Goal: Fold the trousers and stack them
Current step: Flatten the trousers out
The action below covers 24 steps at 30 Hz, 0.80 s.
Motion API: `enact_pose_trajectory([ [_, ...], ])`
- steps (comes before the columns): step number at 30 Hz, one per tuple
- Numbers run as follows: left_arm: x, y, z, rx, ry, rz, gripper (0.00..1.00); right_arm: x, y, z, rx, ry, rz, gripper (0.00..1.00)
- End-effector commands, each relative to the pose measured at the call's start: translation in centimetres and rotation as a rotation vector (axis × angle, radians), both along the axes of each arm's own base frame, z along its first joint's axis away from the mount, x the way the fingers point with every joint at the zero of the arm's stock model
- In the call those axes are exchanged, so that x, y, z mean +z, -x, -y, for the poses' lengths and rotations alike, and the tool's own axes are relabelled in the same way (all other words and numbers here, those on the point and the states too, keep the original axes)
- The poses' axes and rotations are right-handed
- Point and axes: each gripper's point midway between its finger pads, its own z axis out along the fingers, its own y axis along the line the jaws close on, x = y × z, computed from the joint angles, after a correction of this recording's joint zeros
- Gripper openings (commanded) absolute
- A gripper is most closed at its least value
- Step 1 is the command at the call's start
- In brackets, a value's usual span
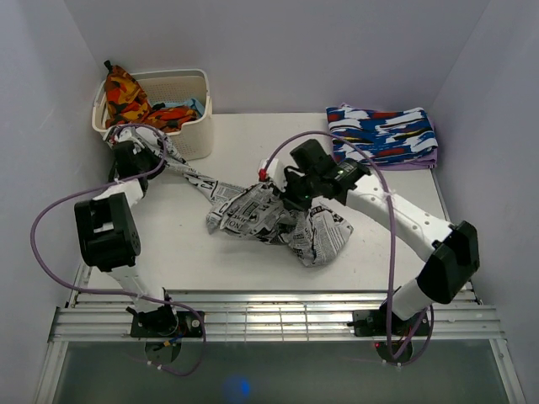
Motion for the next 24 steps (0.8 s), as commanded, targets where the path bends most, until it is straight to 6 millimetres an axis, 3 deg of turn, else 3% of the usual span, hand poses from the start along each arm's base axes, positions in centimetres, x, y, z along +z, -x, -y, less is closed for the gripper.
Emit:
enact_pose_trajectory([
  [1,10.0,1.5,1.9,-0.153,-0.061,0.229,0.0,3.4,-2.3,4.1,-0.123,-0.073,0.064,0.08],
  [3,11.3,3.6,3.0,-0.227,-0.075,0.24,0.0,4.1,-4.0,7.3,-0.206,-0.094,0.083,0.08],
  [4,14.1,5.2,4.1,-0.284,-0.104,0.298,0.0,4.9,-4.1,8.6,-0.228,-0.11,0.103,0.08],
  [6,14.8,7.4,5.0,-0.343,-0.157,0.302,0.0,5.9,-5.6,11.8,-0.311,-0.142,0.122,0.08],
  [8,17.5,10.1,6.1,-0.407,-0.215,0.35,0.0,7.3,-6.1,14.0,-0.36,-0.173,0.155,0.08],
  [10,17.3,12.1,6.5,-0.447,-0.272,0.322,0.0,8.1,-6.7,16.9,-0.419,-0.196,0.18,0.08],
  [11,18.2,13.4,6.8,-0.456,-0.305,0.335,0.0,7.5,-6.6,17.9,-0.44,-0.188,0.173,0.08],
  [13,16.0,15.4,7.0,-0.518,-0.354,0.251,0.0,6.8,-6.8,20.6,-0.495,-0.174,0.182,0.08],
  [14,15.2,16.1,6.9,-0.527,-0.375,0.222,0.0,5.4,-6.8,22.2,-0.528,-0.148,0.167,0.08],
  [18,8.2,18.4,4.9,-0.511,-0.412,-0.036,0.0,2.8,-6.7,24.6,-0.579,-0.129,0.093,0.08],
  [23,3.9,19.4,2.1,-0.419,-0.435,-0.184,0.0,3.1,-6.9,24.0,-0.529,-0.179,0.065,0.08],
  [24,2.7,19.7,0.4,-0.35,-0.454,-0.258,0.0,3.4,-7.3,23.7,-0.533,-0.197,0.048,0.08],
])
